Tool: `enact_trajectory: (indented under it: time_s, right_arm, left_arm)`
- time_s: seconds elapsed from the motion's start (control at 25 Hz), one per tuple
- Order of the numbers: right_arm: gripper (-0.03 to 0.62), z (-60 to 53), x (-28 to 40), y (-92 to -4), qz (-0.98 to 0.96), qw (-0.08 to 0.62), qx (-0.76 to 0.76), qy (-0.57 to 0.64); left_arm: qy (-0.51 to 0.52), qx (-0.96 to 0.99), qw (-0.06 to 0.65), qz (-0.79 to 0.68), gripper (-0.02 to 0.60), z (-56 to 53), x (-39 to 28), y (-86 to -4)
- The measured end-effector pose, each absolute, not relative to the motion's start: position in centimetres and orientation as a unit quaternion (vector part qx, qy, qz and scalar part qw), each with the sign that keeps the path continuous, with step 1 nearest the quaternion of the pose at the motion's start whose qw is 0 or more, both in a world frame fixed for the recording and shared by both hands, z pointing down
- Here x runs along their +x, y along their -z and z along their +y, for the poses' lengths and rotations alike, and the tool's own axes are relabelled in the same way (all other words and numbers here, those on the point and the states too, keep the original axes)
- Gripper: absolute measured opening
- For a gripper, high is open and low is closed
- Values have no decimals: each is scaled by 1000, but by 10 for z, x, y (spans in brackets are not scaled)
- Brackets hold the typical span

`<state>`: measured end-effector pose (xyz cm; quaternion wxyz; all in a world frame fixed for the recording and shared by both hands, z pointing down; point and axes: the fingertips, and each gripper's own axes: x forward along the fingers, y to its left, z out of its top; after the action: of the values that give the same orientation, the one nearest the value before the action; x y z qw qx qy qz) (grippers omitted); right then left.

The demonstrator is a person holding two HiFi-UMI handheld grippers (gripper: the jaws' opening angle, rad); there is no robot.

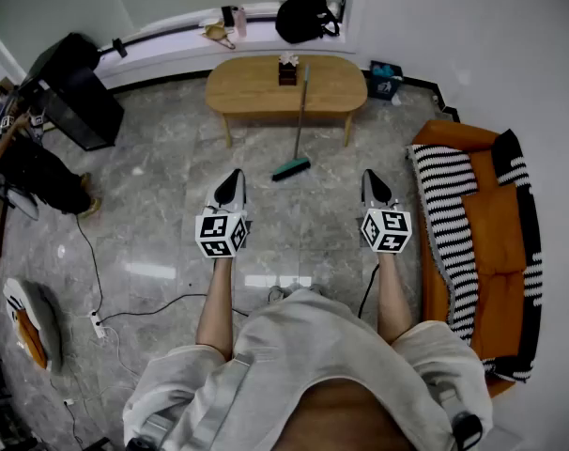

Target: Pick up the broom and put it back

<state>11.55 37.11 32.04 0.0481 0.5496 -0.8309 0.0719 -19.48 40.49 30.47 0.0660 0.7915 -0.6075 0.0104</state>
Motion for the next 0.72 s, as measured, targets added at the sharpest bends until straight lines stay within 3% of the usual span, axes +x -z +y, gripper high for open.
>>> enact_trajectory:
  time_s: [0.72]
  right_arm:
    - [1, 367, 141, -329, -844, 56, 529, -76]
  left_arm:
    - [-11, 786, 66, -614, 5, 403, -157, -305]
